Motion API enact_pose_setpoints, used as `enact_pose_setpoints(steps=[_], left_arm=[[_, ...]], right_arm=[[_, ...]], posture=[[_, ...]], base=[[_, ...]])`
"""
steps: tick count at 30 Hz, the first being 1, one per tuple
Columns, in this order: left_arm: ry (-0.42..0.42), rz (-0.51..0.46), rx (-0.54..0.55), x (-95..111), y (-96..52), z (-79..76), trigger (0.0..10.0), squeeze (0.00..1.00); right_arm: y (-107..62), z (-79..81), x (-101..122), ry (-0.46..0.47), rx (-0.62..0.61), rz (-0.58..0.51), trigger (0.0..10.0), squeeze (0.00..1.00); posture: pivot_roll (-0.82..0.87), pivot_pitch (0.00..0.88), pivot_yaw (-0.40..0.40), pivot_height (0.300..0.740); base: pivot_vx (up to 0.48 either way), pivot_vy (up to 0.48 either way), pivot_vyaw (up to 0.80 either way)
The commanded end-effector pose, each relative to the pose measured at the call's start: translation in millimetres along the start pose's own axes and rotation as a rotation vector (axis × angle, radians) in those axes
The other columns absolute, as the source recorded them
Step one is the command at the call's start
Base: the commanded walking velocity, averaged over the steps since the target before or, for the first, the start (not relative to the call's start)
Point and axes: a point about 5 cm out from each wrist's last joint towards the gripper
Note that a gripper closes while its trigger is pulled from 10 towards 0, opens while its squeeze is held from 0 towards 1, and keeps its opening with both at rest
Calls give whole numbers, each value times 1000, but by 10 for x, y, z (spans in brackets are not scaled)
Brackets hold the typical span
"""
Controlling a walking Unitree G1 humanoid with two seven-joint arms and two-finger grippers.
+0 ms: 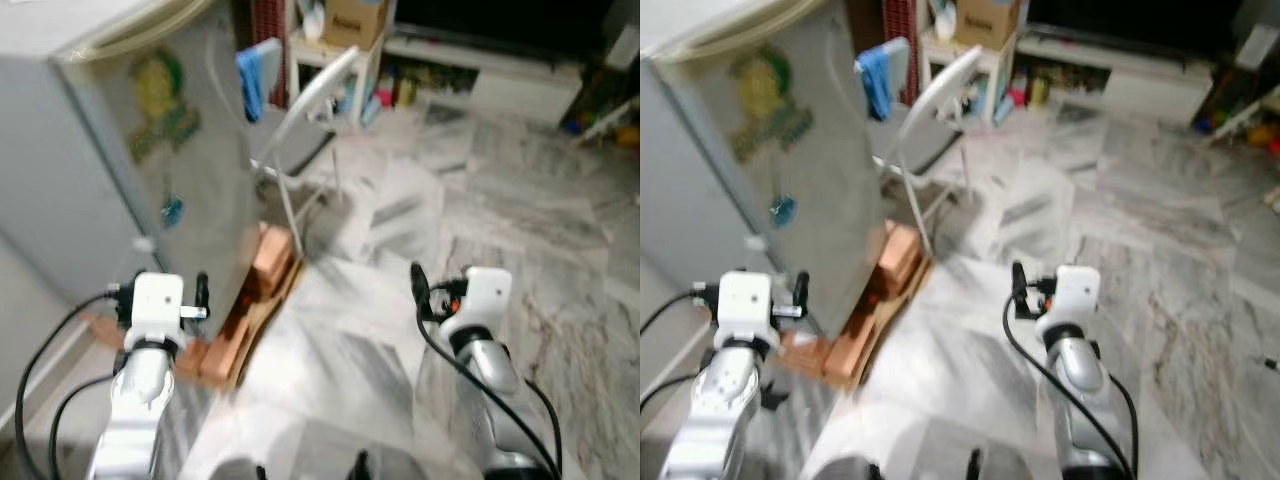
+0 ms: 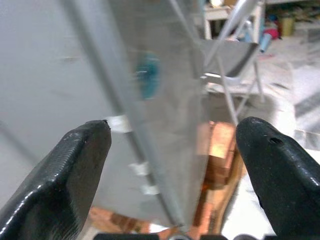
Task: Restocking fridge
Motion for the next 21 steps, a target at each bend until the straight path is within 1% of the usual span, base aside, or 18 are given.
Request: enact_pose_setpoints(steps=[1,2,4,8,13,14,17,21], left_arm=[[-22,-38,-18,75,23,-27,10000,0],[-6,-54,-28,91,23,-26,10000,0],[-3,-60,-38,95,21,-26,10000,0],[-20,-62,-51,95,8,-27,10000,0],[-68,-68,-75,101,10,-59,10000,0],[-74,-59,-65,94,13,-54,10000,0],[-81,-55,-54,89,21,-35,10000,0],[-76,-60,-62,88,18,-40,10000,0]], right_arm=[[-2,-33,46,-11,-13,-17,10000,0],[-6,-34,45,-10,-14,-17,10000,0],[-12,-39,41,-16,-20,-16,10000,0],[-26,-60,41,-21,-32,-14,10000,0],[-33,-86,32,-18,-44,-3,10000,0],[-34,-87,30,-18,-44,-1,10000,0],[-62,-96,15,-19,-40,7,10000,0],[-75,-99,1,-20,-39,14,10000,0]], posture=[[-16,19,-1,740],[-16,19,-2,740],[-16,19,-3,740],[-15,22,-7,740],[-15,24,-11,740],[-13,23,-13,740],[-14,30,-15,740],[-16,29,-16,740]], base=[[0,428,0],[0,0,0],[0,0,0],[0,0,0],[0,0,0],[0,330,0],[0,462,-498],[0,480,-744]])
Point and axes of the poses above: a point about 5 cm out from each wrist's last joint towards the gripper, its own y axis pointing out of the wrist towards the gripper, its own x axis along the axis of the wrist's last joint, z = x × y, and after that the axes turned 12 degrees about y, right-handed
